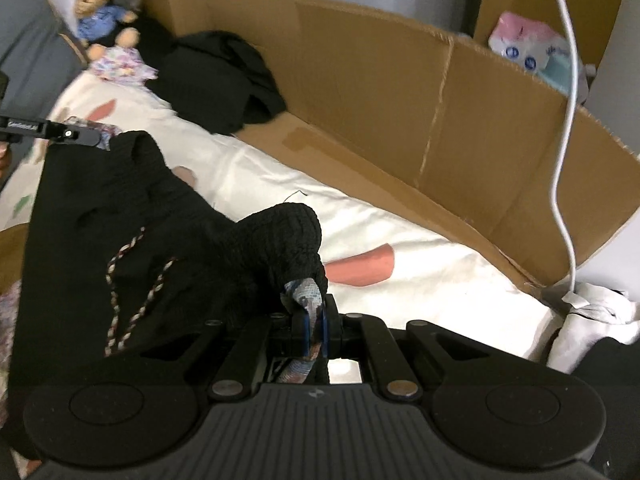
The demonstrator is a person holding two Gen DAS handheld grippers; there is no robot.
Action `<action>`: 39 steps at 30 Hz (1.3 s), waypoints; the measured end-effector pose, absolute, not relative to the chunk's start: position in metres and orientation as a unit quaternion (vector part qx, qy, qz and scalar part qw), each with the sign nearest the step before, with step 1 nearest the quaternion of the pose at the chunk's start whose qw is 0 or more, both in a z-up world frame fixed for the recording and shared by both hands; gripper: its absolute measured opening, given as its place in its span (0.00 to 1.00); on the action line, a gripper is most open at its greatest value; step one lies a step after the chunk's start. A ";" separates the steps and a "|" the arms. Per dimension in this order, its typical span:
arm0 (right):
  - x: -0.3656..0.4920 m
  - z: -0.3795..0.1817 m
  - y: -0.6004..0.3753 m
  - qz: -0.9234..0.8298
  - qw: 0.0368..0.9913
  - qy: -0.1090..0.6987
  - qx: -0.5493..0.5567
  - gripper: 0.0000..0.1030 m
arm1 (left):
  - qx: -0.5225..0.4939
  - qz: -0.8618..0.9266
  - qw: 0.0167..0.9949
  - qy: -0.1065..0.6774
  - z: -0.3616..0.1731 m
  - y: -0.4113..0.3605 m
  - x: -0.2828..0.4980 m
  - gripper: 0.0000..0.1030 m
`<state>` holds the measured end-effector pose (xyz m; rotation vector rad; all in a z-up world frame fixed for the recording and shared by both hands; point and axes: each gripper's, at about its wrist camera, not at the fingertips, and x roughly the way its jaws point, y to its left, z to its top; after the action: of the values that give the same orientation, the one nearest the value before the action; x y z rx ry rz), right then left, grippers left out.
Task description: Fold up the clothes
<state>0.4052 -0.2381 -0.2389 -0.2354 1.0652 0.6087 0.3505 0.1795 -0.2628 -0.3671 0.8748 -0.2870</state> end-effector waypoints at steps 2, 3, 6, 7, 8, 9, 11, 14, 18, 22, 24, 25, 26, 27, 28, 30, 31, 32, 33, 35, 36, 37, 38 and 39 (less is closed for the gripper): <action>0.416 -0.247 -0.235 0.286 0.809 0.502 -0.110 0.06 | -0.177 -0.124 0.884 0.416 -0.272 0.184 0.360 0.08; 0.422 -0.252 -0.233 0.284 0.808 0.504 -0.107 0.06 | -0.179 -0.122 0.884 0.414 -0.273 0.185 0.362 0.08; 0.438 -0.265 -0.229 0.281 0.808 0.509 -0.095 0.06 | -0.188 -0.096 0.892 0.401 -0.278 0.195 0.367 0.08; 0.442 -0.268 -0.227 0.282 0.808 0.509 -0.093 0.06 | -0.192 -0.083 0.893 0.399 -0.282 0.201 0.367 0.08; 0.447 -0.272 -0.225 0.284 0.808 0.508 -0.090 0.06 | -0.195 -0.070 0.894 0.398 -0.286 0.207 0.367 0.07; 0.450 -0.275 -0.224 0.284 0.808 0.509 -0.089 0.06 | -0.196 -0.065 0.892 0.403 -0.291 0.210 0.368 0.07; 0.456 -0.286 -0.221 0.283 0.805 0.513 -0.094 0.06 | -0.189 -0.062 0.889 0.412 -0.298 0.212 0.371 0.08; 0.464 -0.306 -0.217 0.283 0.797 0.523 -0.100 0.06 | -0.178 -0.059 0.879 0.438 -0.315 0.210 0.374 0.12; 0.469 -0.318 -0.220 0.278 0.788 0.543 -0.085 0.23 | -0.164 -0.037 0.884 0.436 -0.315 0.206 0.371 0.29; 0.469 -0.312 -0.232 0.290 0.789 0.538 -0.062 0.54 | -0.137 -0.054 0.893 0.425 -0.306 0.206 0.382 0.48; 0.470 -0.307 -0.239 0.291 0.793 0.534 -0.044 0.56 | -0.113 -0.056 0.898 0.421 -0.301 0.205 0.387 0.53; 0.471 -0.306 -0.241 0.292 0.794 0.531 -0.036 0.56 | -0.109 -0.061 0.898 0.422 -0.301 0.204 0.390 0.55; 0.474 -0.305 -0.243 0.293 0.796 0.529 -0.026 0.56 | -0.105 -0.072 0.895 0.428 -0.302 0.203 0.395 0.55; 0.476 -0.306 -0.243 0.293 0.797 0.529 -0.020 0.56 | -0.102 -0.077 0.893 0.432 -0.305 0.201 0.397 0.55; 0.477 -0.307 -0.242 0.293 0.797 0.529 -0.016 0.56 | -0.093 -0.082 0.890 0.440 -0.308 0.198 0.401 0.55; 0.479 -0.311 -0.239 0.295 0.794 0.531 -0.012 0.56 | -0.067 -0.090 0.886 0.450 -0.317 0.189 0.406 0.55; 0.480 -0.314 -0.236 0.296 0.794 0.532 -0.011 0.56 | -0.065 -0.090 0.884 0.455 -0.321 0.186 0.407 0.55; 0.480 -0.317 -0.233 0.295 0.793 0.533 -0.011 0.56 | -0.062 -0.091 0.881 0.459 -0.326 0.184 0.408 0.55; 0.481 -0.319 -0.231 0.294 0.793 0.534 -0.009 0.55 | -0.061 -0.096 0.876 0.469 -0.334 0.180 0.410 0.55; 0.481 -0.325 -0.228 0.290 0.790 0.539 -0.006 0.51 | -0.049 -0.101 0.870 0.480 -0.343 0.174 0.409 0.55; 0.480 -0.328 -0.227 0.288 0.790 0.541 -0.006 0.38 | -0.042 -0.102 0.868 0.484 -0.347 0.171 0.409 0.55; 0.480 -0.332 -0.227 0.285 0.791 0.542 -0.002 0.30 | -0.035 -0.103 0.864 0.492 -0.352 0.169 0.409 0.55; 0.481 -0.335 -0.228 0.282 0.791 0.543 0.004 0.22 | -0.031 -0.105 0.855 0.506 -0.360 0.165 0.407 0.55; 0.481 -0.336 -0.229 0.280 0.791 0.544 0.007 0.19 | -0.027 -0.107 0.852 0.512 -0.364 0.165 0.405 0.55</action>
<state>0.4809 -0.2291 -0.3365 0.0155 1.1700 0.6025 0.4052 0.1645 -0.3639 -0.0576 1.0787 -0.2259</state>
